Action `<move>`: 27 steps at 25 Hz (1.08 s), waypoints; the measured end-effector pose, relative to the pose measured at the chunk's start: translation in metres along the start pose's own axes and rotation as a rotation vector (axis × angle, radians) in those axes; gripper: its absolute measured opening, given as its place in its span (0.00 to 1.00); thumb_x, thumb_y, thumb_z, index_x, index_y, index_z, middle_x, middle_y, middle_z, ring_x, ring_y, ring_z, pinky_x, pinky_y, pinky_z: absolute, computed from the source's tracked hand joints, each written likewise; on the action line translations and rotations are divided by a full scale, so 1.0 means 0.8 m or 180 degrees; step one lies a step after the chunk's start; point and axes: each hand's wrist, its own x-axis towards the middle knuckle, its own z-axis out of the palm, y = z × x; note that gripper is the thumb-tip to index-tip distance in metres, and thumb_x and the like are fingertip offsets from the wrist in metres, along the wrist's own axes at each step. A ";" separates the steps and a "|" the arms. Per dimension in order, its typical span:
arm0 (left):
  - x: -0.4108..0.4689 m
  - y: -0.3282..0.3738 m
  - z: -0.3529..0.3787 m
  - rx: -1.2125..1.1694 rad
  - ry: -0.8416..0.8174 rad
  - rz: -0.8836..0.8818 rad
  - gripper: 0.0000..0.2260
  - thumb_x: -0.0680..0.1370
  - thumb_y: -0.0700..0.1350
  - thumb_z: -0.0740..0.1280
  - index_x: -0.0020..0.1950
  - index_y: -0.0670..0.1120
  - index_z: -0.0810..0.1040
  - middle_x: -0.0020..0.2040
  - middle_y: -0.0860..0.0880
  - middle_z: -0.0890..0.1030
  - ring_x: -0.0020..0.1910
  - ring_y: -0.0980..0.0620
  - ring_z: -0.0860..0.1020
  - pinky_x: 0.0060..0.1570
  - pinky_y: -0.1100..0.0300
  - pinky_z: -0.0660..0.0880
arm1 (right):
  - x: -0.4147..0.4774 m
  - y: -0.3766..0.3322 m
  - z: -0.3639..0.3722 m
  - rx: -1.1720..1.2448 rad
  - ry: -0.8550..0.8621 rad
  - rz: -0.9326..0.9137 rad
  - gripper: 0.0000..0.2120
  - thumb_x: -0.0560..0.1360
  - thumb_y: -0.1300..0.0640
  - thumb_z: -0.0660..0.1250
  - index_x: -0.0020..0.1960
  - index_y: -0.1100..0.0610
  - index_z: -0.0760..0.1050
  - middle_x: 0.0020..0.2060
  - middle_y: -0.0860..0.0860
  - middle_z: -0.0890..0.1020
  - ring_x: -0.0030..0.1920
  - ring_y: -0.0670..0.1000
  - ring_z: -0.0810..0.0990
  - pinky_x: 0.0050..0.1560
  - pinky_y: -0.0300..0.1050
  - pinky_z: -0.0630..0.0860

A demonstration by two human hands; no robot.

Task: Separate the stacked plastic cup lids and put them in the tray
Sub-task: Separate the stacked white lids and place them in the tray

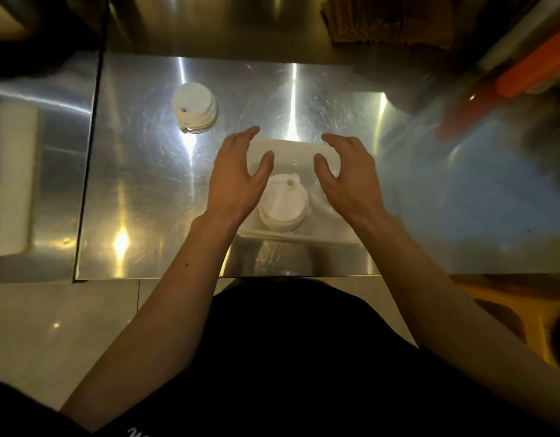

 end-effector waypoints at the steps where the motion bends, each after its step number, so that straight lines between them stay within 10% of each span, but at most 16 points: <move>1: -0.004 -0.002 -0.001 0.0055 0.0101 -0.0049 0.21 0.79 0.52 0.64 0.72 0.48 0.69 0.70 0.48 0.72 0.68 0.51 0.71 0.65 0.62 0.64 | 0.005 -0.001 0.000 -0.0006 -0.0098 -0.0108 0.21 0.80 0.49 0.61 0.71 0.53 0.70 0.69 0.52 0.75 0.68 0.52 0.74 0.64 0.40 0.65; 14: -0.035 -0.026 -0.027 0.0676 0.0867 -0.0526 0.23 0.81 0.57 0.57 0.72 0.47 0.68 0.69 0.46 0.72 0.67 0.47 0.71 0.67 0.55 0.67 | 0.067 -0.053 0.014 -0.0075 -0.0782 -0.1304 0.22 0.81 0.46 0.60 0.72 0.53 0.69 0.69 0.53 0.73 0.68 0.53 0.74 0.67 0.49 0.73; 27: 0.060 -0.086 -0.085 0.0599 0.0584 -0.0520 0.22 0.82 0.55 0.57 0.74 0.47 0.65 0.72 0.45 0.69 0.69 0.47 0.69 0.69 0.53 0.67 | 0.135 -0.126 0.072 -0.0281 -0.0890 -0.0915 0.23 0.81 0.47 0.61 0.74 0.52 0.66 0.72 0.54 0.71 0.70 0.54 0.72 0.68 0.48 0.69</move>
